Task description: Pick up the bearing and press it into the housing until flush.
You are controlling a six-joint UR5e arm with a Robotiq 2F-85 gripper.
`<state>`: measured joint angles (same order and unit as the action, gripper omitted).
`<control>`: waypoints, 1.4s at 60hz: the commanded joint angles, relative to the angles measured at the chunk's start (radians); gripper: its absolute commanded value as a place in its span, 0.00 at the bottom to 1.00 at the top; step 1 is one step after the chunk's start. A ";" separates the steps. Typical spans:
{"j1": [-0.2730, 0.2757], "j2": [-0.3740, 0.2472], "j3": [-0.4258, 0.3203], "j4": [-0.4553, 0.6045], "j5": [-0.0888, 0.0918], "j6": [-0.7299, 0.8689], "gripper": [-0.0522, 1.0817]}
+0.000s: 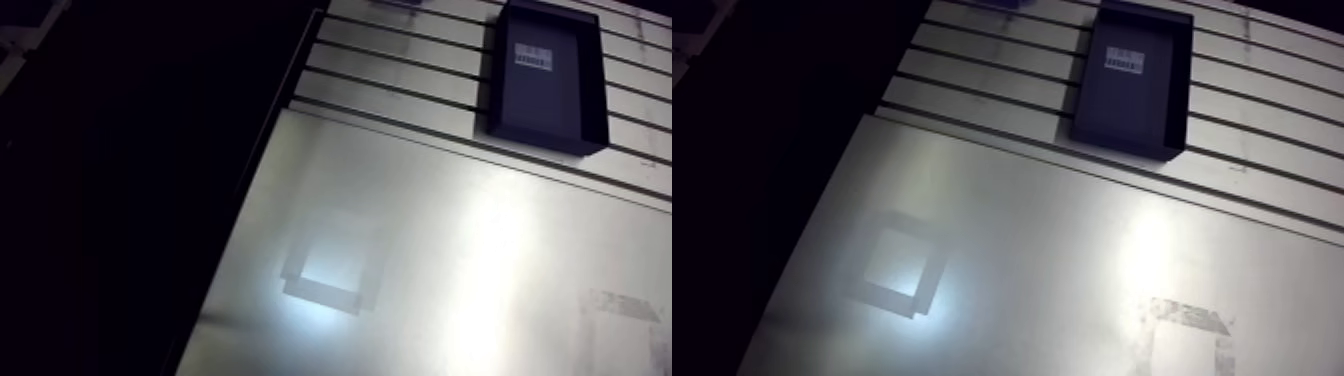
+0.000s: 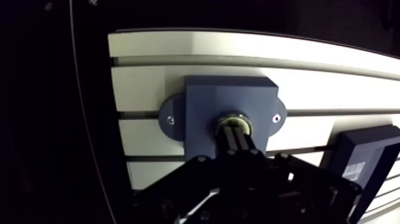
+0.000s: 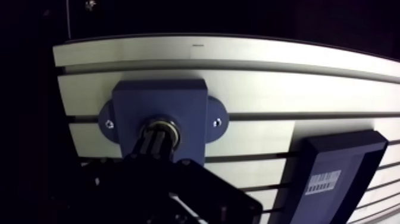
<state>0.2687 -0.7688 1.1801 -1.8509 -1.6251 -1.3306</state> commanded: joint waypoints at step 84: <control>0.001 0.003 0.008 0.000 0.000 -0.003 1.00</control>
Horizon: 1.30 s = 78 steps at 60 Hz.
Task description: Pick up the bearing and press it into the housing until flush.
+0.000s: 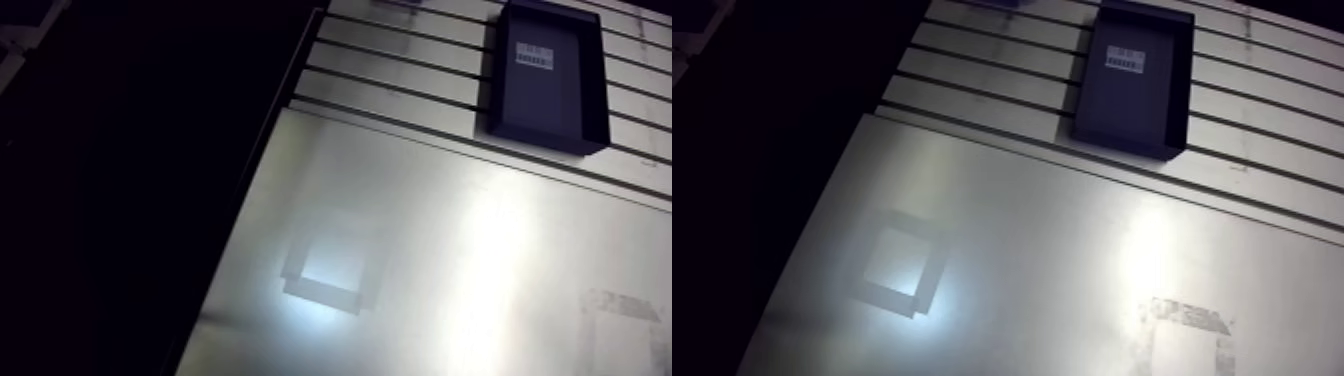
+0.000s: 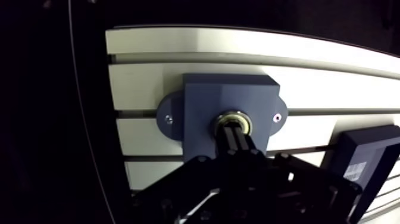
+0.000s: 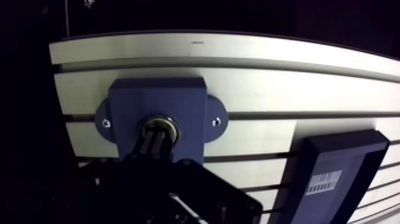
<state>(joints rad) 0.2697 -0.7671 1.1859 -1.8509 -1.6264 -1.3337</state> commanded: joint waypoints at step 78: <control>0.001 -0.047 -0.003 0.023 0.000 -0.014 1.00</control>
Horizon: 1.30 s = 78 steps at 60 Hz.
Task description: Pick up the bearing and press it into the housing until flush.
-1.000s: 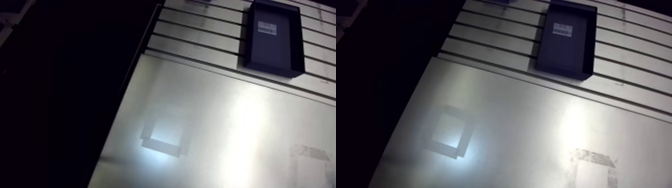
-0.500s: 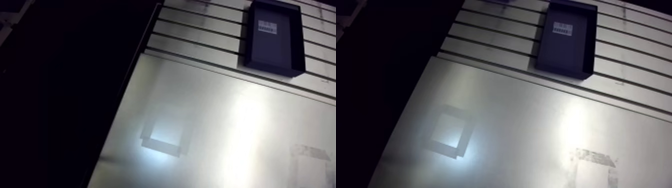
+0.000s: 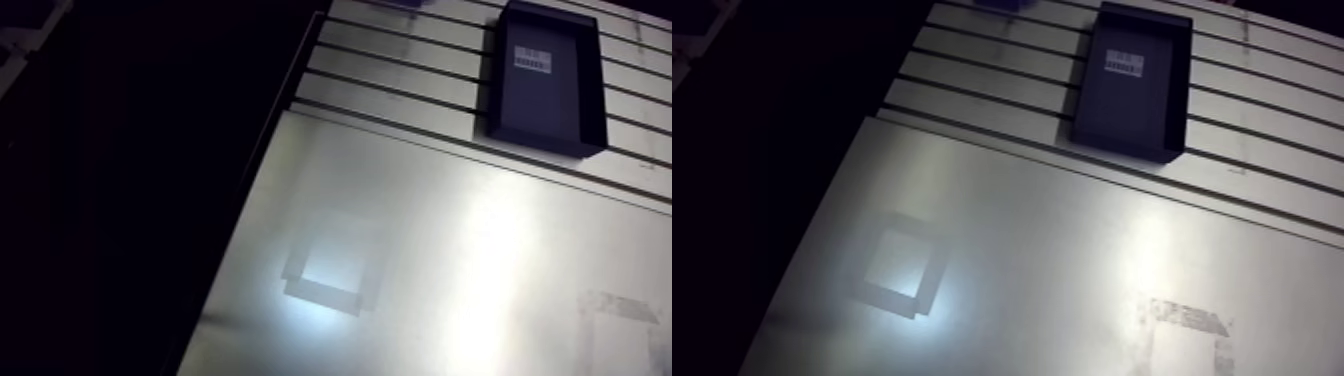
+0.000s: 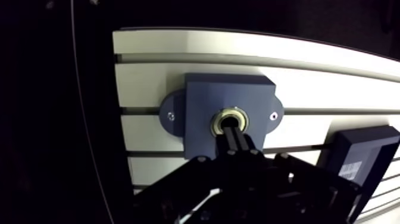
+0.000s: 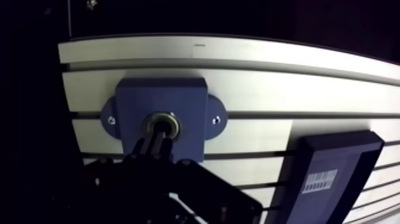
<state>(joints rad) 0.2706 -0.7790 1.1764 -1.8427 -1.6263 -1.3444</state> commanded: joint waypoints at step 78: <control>-0.124 -0.590 0.298 0.194 0.012 -0.159 0.05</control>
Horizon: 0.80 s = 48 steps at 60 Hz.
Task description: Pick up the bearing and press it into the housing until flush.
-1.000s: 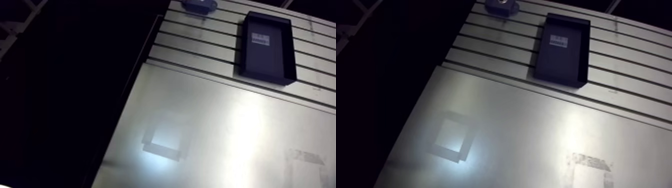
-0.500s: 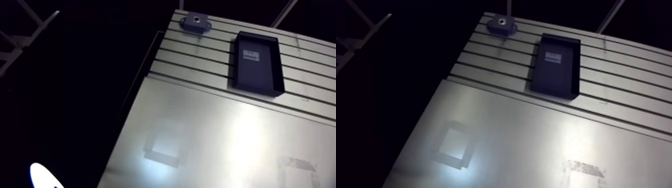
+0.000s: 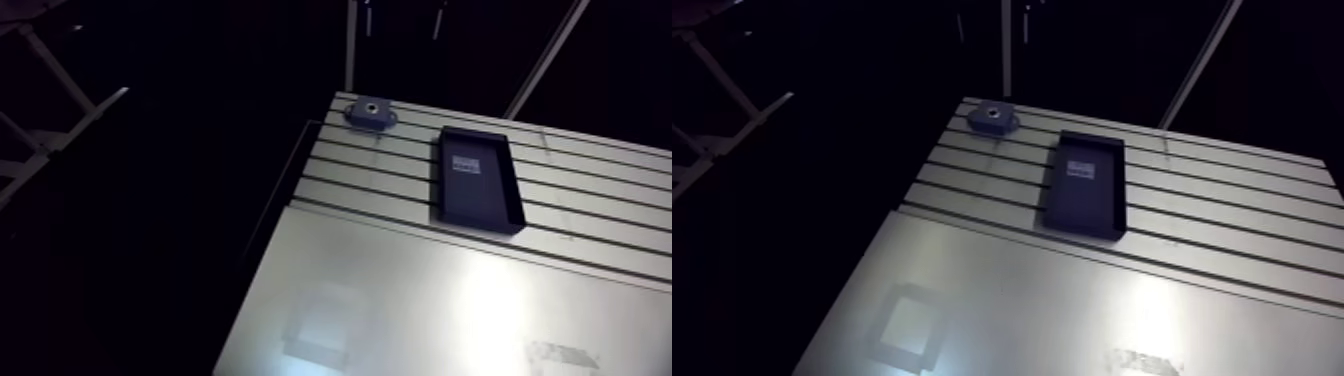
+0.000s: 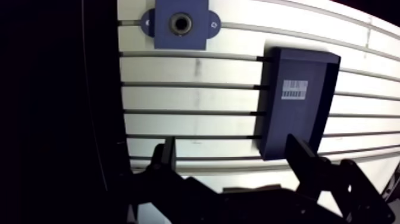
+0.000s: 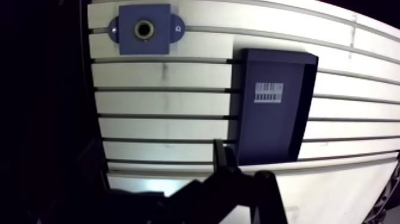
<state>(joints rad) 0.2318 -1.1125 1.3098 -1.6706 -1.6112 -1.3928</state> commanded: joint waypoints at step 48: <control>-0.246 -0.367 0.212 0.042 0.004 -0.153 0.05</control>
<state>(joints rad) 0.0724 -1.4108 1.4874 -1.6391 -1.6098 -1.5148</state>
